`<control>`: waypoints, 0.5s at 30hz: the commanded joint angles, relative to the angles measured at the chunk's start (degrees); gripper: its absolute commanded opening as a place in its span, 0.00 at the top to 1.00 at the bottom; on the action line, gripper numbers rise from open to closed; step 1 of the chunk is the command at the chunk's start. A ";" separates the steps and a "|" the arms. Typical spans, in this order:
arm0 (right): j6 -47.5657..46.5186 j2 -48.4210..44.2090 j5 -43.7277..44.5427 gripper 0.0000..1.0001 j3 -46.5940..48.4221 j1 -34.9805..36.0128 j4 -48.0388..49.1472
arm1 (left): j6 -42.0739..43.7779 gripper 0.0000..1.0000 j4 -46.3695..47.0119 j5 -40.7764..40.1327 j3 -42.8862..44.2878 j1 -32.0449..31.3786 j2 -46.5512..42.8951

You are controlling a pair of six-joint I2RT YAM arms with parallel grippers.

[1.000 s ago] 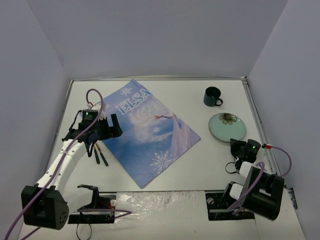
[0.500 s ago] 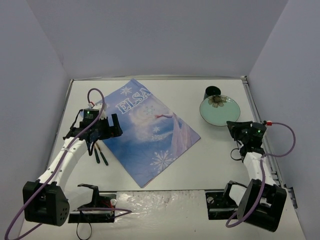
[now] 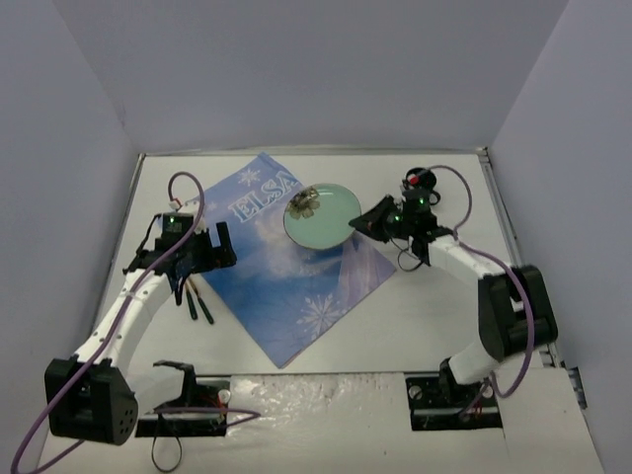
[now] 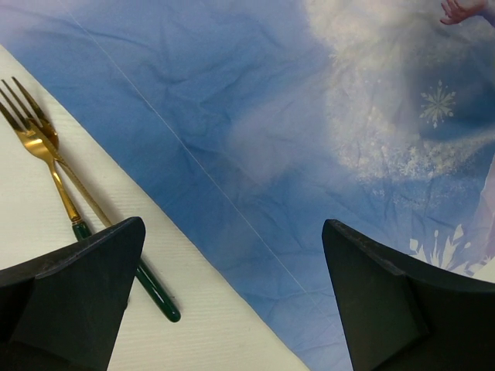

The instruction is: Set the dinner table for one person

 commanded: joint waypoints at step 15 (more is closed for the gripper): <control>-1.78 21.19 -7.08 1.00 18.07 11.68 19.06 | 1.40 0.03 0.57 -3.93 2.51 0.69 -3.14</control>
